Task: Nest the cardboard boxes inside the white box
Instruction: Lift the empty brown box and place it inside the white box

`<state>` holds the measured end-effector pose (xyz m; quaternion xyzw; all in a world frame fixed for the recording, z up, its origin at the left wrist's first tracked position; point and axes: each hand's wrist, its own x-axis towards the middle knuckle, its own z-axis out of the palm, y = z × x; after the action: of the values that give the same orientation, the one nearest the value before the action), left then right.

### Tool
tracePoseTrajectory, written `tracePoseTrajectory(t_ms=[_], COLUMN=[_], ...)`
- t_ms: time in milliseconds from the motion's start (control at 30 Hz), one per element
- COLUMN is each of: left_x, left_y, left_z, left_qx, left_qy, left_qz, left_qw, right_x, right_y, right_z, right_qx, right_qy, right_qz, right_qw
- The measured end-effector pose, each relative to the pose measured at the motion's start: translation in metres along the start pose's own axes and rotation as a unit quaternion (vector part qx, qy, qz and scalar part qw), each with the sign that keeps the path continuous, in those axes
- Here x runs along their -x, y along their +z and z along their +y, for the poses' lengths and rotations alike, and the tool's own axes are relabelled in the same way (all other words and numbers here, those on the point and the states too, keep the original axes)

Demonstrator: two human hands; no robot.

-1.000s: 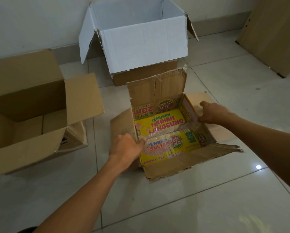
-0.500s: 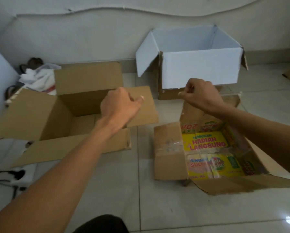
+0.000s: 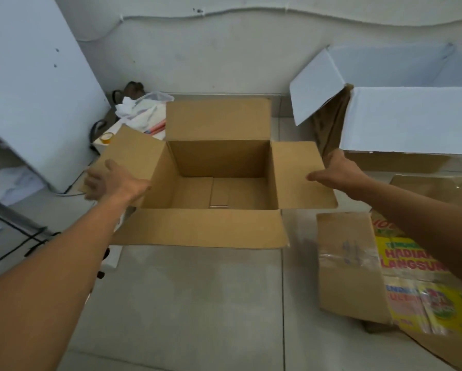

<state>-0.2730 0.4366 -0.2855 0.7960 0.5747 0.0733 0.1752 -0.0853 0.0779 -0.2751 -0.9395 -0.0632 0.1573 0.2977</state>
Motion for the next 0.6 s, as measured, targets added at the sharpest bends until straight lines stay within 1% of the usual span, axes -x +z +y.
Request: tracePoseTrajectory(t_ms=[33, 100, 167, 233, 300, 333, 400, 467, 533, 600], left_x=[-0.003, -0.009, -0.01, -0.011, -0.017, -0.022, -0.028, -0.032, -0.031, -0.025], left_y=[0.004, 0.012, 0.016, 0.015, 0.011, 0.008, 0.001, -0.003, -0.005, -0.005], left_z=[-0.006, -0.015, -0.018, -0.018, -0.02, -0.021, -0.019, -0.018, -0.015, -0.009], left_qx=[0.031, 0.096, 0.182, 0.296, 0.394, 0.432, 0.507, 0.546, 0.557, 0.555], left_qy=[-0.035, -0.082, -0.109, -0.141, -0.179, -0.19, -0.199, -0.202, -0.199, -0.192], left_qz=[0.001, 0.029, 0.072, 0.1, 0.122, 0.114, 0.033, -0.011, -0.015, 0.024], left_qw=[0.999, 0.992, 0.975, 0.939, 0.893, 0.874, 0.838, 0.813, 0.806, 0.809], right_x=[-0.004, -0.01, -0.015, -0.019, -0.021, -0.022, -0.023, -0.021, -0.018, -0.017], right_y=[0.003, 0.008, 0.012, 0.012, 0.008, 0.006, 0.0, -0.006, -0.01, -0.007], right_z=[-0.002, -0.006, -0.005, -0.002, -0.001, -0.002, -0.007, -0.015, -0.022, -0.029], right_qx=[-0.039, -0.086, -0.087, -0.09, -0.117, -0.137, -0.192, -0.237, -0.249, -0.25], right_qy=[0.02, 0.055, 0.068, 0.071, 0.066, 0.062, 0.065, 0.089, 0.112, 0.111], right_qz=[-0.008, -0.011, -0.005, 0.003, -0.002, -0.011, -0.033, -0.077, -0.136, -0.147], right_qw=[0.999, 0.995, 0.994, 0.993, 0.991, 0.989, 0.979, 0.964, 0.952, 0.951])
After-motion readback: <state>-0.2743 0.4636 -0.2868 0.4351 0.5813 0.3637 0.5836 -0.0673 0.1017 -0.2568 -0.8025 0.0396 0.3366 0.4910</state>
